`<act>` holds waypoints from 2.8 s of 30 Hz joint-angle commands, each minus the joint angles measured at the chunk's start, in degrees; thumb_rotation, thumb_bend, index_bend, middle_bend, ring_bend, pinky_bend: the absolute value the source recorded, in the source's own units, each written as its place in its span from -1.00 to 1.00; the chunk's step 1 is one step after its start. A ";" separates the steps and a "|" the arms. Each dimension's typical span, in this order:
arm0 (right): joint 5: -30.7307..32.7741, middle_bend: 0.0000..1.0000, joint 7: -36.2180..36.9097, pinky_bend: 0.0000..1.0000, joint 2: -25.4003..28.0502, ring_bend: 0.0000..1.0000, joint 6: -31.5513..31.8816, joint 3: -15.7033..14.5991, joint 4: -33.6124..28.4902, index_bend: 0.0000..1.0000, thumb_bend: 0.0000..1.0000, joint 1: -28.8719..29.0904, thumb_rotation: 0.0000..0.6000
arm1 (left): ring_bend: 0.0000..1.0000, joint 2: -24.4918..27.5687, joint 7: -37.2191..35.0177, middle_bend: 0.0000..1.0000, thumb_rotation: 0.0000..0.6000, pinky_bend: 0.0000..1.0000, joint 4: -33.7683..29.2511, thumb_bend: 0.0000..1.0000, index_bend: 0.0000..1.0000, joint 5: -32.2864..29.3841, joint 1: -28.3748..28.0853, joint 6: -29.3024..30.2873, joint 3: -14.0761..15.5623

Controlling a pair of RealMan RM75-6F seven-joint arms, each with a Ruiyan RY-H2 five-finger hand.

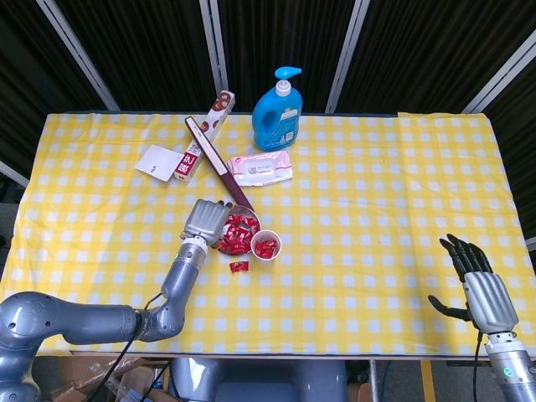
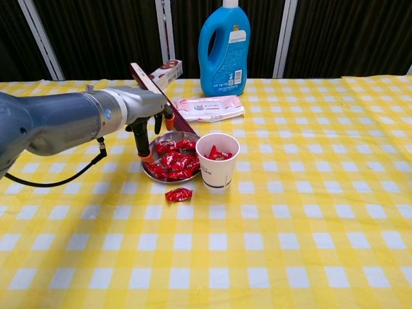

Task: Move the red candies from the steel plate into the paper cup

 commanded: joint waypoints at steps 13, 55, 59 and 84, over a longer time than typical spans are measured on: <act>0.10 -1.00 0.70 -1.00 0.27 -1.00 -0.38 -0.02 -0.13 -1.00 -0.45 0.15 1.00 | 0.63 -5.38 1.97 -0.35 1.00 0.80 7.27 -0.59 -0.36 -2.08 -1.90 -3.26 0.05; 0.05 -1.00 0.61 -1.00 0.11 -1.00 0.04 0.10 -0.25 -1.00 -0.45 0.09 1.00 | 0.67 3.17 0.50 0.26 1.00 0.81 -6.13 -0.19 0.06 7.18 -0.10 2.72 -3.21; 0.03 -1.00 0.66 -1.00 0.06 -1.00 0.18 0.15 -0.25 -1.00 -0.45 0.05 1.00 | 0.67 3.40 0.77 0.26 1.00 0.81 -8.74 -0.19 0.06 7.78 -1.12 3.18 -4.12; -0.34 -1.00 1.56 -1.00 0.25 -1.00 0.32 0.09 -0.07 -1.00 -0.44 0.07 1.00 | 0.67 -4.30 2.28 0.21 1.00 0.81 -7.12 -0.30 0.03 4.82 -6.42 2.10 -3.13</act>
